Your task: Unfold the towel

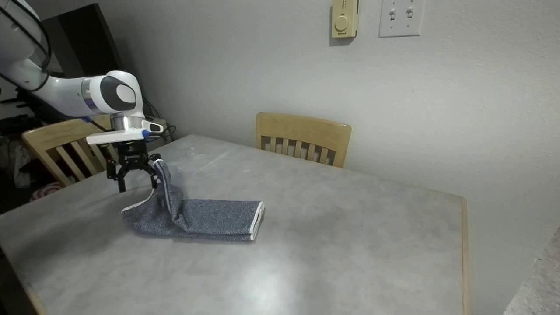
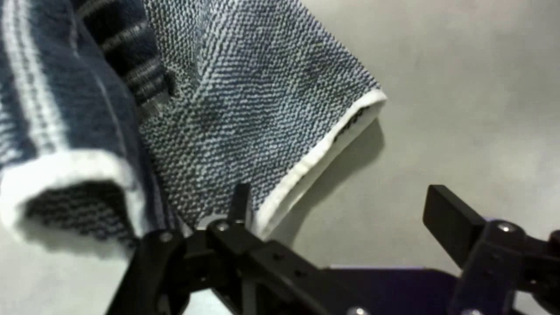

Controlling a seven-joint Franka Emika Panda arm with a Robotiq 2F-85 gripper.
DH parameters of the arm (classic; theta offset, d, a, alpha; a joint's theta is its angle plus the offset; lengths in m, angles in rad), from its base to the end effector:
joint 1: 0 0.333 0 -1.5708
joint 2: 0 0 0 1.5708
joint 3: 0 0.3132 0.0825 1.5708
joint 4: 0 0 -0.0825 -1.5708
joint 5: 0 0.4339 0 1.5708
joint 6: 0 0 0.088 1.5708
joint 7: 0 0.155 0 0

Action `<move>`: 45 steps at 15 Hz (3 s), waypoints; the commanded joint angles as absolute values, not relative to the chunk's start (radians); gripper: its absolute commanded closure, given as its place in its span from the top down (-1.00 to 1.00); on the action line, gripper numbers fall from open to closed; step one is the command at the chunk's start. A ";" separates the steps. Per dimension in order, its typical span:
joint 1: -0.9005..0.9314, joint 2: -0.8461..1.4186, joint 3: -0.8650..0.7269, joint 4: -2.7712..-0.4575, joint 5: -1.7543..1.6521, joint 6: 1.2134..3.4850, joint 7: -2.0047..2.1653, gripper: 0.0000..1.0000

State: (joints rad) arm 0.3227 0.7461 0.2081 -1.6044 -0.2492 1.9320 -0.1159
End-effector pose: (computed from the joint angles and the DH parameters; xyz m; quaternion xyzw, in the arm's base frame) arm 0.5858 0.3090 0.0913 0.9106 0.3621 -0.1860 0.0709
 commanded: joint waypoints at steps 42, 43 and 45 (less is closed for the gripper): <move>-0.110 0.077 0.232 -2.285 -0.079 2.392 0.290 -1.00; -0.166 0.066 0.263 -2.297 -0.041 2.404 0.208 -1.00; -0.265 0.077 0.316 -2.282 0.047 2.406 0.048 -1.00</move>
